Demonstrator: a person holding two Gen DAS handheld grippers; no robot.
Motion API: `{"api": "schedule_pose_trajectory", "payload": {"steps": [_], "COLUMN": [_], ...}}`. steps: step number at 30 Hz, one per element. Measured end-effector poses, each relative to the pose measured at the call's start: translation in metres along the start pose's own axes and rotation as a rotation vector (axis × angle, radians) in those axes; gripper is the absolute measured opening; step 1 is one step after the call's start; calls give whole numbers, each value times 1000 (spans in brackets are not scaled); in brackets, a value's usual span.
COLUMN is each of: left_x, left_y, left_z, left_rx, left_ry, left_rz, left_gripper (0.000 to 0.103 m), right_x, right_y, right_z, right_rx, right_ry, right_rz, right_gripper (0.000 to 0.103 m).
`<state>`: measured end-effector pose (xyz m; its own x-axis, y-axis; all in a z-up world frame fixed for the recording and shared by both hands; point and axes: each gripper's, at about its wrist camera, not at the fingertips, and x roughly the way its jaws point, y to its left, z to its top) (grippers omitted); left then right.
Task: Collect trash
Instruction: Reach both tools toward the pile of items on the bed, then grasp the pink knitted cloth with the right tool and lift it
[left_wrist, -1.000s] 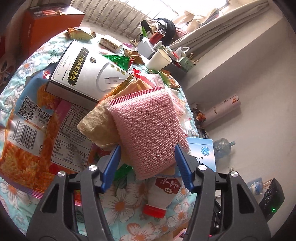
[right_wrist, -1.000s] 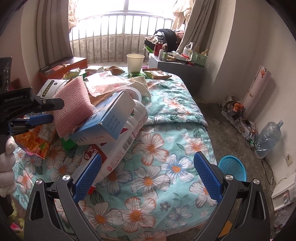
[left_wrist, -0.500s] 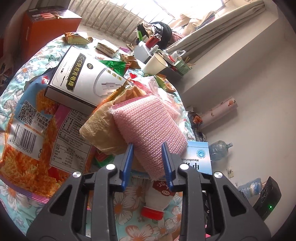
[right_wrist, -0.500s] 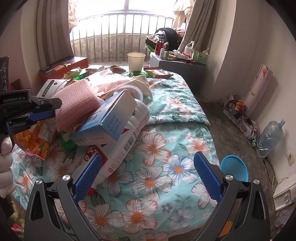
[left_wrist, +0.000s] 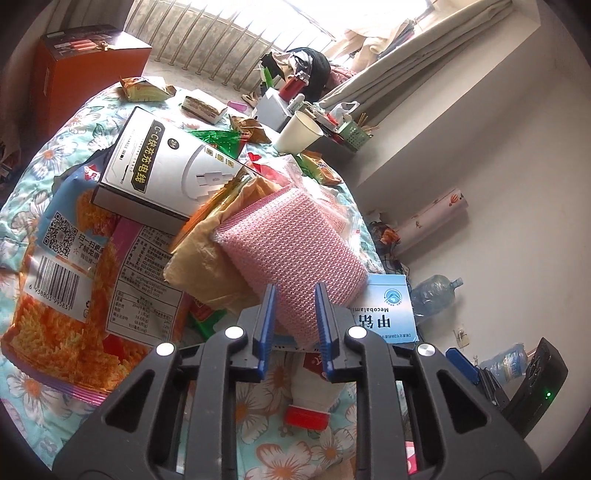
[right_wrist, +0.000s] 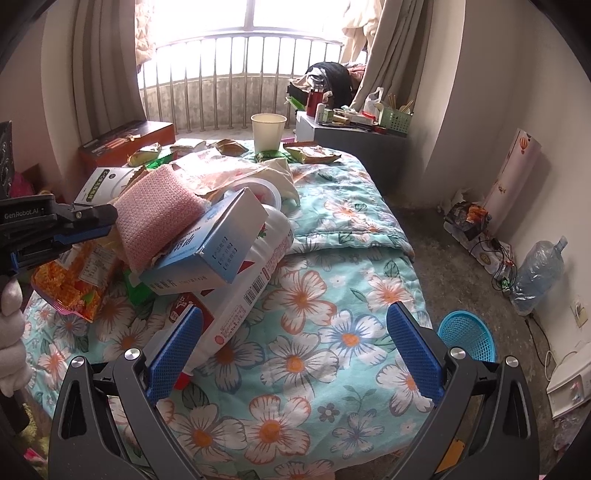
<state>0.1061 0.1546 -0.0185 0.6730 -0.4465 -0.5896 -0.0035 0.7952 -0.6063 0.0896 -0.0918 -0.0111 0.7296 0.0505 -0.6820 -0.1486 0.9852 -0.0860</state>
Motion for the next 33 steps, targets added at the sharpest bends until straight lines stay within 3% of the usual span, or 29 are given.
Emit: {"api": "schedule_pose_trajectory", "payload": {"steps": [4, 7, 12, 16, 27, 33], "left_x": [-8, -15, -26, -34, -33, -31], "left_y": [13, 23, 32, 42, 62, 66], "left_z": [0, 2, 6, 8, 9, 8], "left_rx": [-3, 12, 42, 43, 32, 21], "left_ry": [-22, -58, -110, -127, -123, -114], "left_rz": [76, 159, 266, 280, 250, 235], "left_gripper": [25, 25, 26, 28, 31, 31], "right_x": [-27, -34, -8, 21, 64, 81], "right_y": [-6, 10, 59, 90, 145, 152], "right_z": [15, 37, 73, 92, 93, 96], "right_rx": [3, -91, -278, -340, -580, -597], "right_ry": [-136, -190, -107, 12, 138, 188], "right_rz": [94, 171, 286, 357, 251, 217], "right_gripper": [97, 97, 97, 97, 97, 97]}}
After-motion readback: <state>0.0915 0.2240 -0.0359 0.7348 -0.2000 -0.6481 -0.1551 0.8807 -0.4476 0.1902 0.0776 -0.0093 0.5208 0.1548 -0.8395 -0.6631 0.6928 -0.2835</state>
